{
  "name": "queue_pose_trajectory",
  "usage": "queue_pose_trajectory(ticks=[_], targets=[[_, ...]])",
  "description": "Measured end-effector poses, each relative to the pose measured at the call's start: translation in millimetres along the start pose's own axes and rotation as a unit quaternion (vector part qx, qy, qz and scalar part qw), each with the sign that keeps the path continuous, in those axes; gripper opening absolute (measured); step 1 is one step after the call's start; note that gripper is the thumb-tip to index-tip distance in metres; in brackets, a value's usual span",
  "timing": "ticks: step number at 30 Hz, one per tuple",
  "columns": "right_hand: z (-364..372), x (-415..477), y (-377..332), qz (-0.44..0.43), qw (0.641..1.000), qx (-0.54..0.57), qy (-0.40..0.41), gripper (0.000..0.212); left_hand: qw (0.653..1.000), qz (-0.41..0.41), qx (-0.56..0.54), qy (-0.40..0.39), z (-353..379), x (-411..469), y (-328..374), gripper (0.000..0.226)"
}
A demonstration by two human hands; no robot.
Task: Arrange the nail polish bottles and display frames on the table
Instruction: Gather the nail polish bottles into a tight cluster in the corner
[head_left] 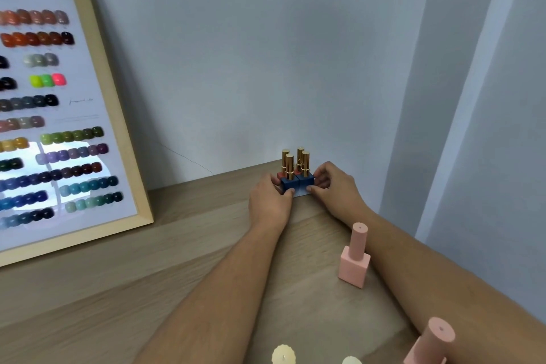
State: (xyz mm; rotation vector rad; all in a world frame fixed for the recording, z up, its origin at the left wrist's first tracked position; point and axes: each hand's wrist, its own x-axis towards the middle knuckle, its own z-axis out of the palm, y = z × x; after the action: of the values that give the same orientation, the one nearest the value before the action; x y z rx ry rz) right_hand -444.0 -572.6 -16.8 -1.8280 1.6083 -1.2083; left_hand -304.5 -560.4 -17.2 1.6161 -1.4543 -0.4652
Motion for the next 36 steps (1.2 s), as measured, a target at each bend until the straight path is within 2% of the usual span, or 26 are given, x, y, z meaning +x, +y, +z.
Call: queue_pose_trajectory(ticks=[10, 15, 19, 22, 27, 32, 36], targets=[[0, 0, 1, 0.005, 1.0, 0.012, 0.017, 0.024, 1.0, -0.008, -0.004, 0.004, -3, -1, 2, 0.022], [-16, -15, -7, 0.009, 0.998, 0.044, 0.046, 0.023, 1.0, 0.023, -0.008, -0.001, -19, -17, 3, 0.018], [-47, -31, -30, -0.014, 0.998, 0.047, 0.043, 0.018, 0.996, 0.075, -0.018, -0.043, -45, -31, 17, 0.013], [-75, -49, -53, -0.031, 0.997, 0.053, 0.04, 0.013, 0.985, 0.128, -0.035, -0.111, -70, -49, 38, 0.009], [-116, -98, -87, -0.067, 0.997, 0.025, -0.014, 0.009, 0.957, 0.206, -0.069, -0.194, -120, -91, 60, 0.007], [-149, -149, -113, -0.069, 0.988, -0.053, -0.129, 0.006, 0.944, 0.235, -0.006, -0.231, -143, -119, 76, 0.008], [-163, -179, -120, -0.048, 0.969, -0.13, -0.206, 0.009, 0.925, 0.265, 0.074, -0.261, -130, -120, 92, 0.026]])
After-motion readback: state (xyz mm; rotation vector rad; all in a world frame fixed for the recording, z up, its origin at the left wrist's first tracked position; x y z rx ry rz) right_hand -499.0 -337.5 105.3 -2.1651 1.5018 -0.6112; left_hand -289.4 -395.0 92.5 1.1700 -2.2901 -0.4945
